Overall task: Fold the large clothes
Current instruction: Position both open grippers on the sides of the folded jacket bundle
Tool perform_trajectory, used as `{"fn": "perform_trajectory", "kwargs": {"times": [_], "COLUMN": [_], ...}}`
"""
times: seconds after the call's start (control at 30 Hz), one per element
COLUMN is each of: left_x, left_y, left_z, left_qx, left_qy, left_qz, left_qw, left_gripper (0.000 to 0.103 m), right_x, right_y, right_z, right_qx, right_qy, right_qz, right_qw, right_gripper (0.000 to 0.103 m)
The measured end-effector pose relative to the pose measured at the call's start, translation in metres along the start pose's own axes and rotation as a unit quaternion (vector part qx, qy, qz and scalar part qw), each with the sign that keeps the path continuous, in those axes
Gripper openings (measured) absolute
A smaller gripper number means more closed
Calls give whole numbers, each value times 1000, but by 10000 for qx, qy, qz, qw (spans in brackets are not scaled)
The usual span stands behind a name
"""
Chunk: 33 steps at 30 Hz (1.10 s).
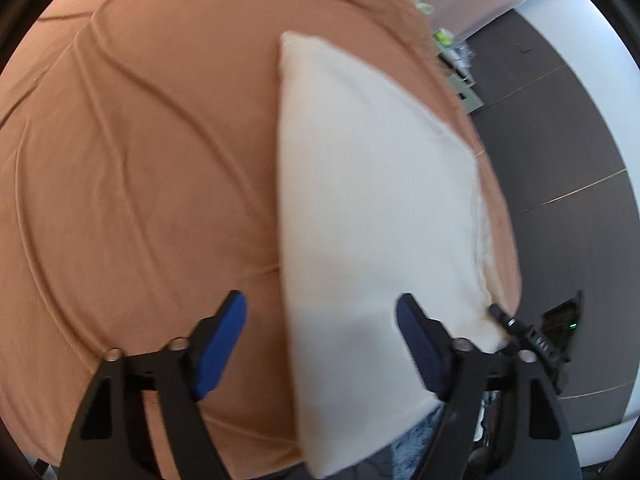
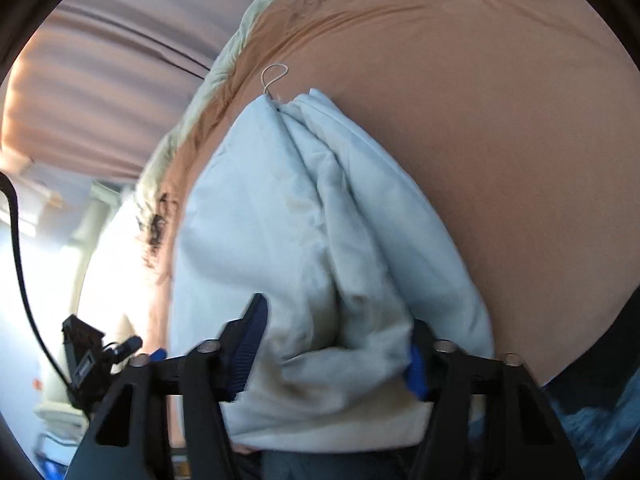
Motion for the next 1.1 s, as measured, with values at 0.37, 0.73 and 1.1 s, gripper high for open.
{"fn": "perform_trajectory", "kwargs": {"times": [0.37, 0.73, 1.1], "left_x": [6, -9, -15], "left_y": [7, 21, 22], "left_z": [31, 43, 32], "left_qx": [310, 255, 314], "left_qy": [478, 365, 215], "left_qz": [-36, -93, -145], "left_qw": [9984, 9990, 9992], "left_gripper": [44, 44, 44], "right_x": [-2, 18, -33], "right_y": [-46, -55, -32], "right_z": [-4, 27, 23], "right_qx": [-83, 62, -27], "right_qy": [-304, -47, -406], "right_qz": [592, 143, -305], "right_qw": [9977, 9999, 9987], "right_gripper": [9, 43, 68]}}
Point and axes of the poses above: each gripper's, at about its wrist camera, not at the fingertips, and y roughly the way its jaws point, z to its right, x to its underside, the point moved 6 cm from there along y, roughly the way its jaws point, and after that the axes turned 14 degrees about -x, right-handed, at the moved point
